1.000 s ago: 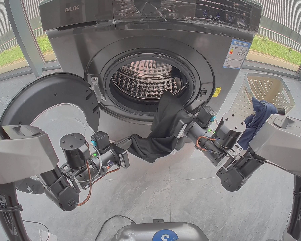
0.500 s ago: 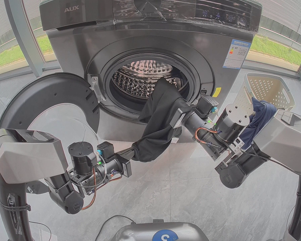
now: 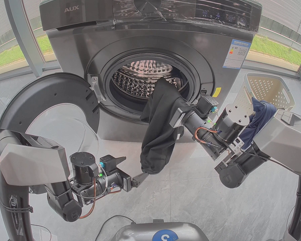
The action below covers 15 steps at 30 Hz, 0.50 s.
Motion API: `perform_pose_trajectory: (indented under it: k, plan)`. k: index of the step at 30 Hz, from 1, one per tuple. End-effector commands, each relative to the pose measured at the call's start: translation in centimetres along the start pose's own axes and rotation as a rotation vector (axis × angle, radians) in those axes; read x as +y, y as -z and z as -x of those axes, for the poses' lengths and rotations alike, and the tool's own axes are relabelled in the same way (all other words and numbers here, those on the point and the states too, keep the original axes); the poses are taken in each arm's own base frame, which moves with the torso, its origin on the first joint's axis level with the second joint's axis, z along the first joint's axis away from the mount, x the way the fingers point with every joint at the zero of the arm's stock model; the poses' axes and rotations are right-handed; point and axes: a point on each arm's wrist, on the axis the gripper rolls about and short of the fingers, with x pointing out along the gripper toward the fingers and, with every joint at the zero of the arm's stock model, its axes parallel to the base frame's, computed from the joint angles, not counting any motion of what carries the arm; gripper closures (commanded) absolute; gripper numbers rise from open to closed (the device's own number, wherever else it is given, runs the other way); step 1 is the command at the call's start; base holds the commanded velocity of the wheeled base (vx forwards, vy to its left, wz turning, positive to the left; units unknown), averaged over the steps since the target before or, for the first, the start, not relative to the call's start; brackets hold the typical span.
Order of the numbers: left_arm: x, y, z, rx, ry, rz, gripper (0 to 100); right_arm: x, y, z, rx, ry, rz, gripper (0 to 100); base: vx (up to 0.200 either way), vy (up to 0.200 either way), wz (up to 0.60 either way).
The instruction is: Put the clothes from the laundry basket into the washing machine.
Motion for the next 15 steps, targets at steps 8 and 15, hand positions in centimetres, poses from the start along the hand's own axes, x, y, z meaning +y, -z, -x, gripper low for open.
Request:
perform_pose_trajectory:
  k: [8, 15]
  plan:
    - [-0.9, 1.8, 1.2, 0.092, 0.08, -0.035, 0, 0.1, 0.6, -0.3, -0.003, -0.002, -0.003, 100, 0.0, 0.0, 0.0]
    - [-1.1, 2.7, 2.0, 0.143, 0.085, -0.035, 0, -0.2, 0.3, -0.6, -0.023, 0.002, 0.0, 100, 0.0, 0.0, 0.0]
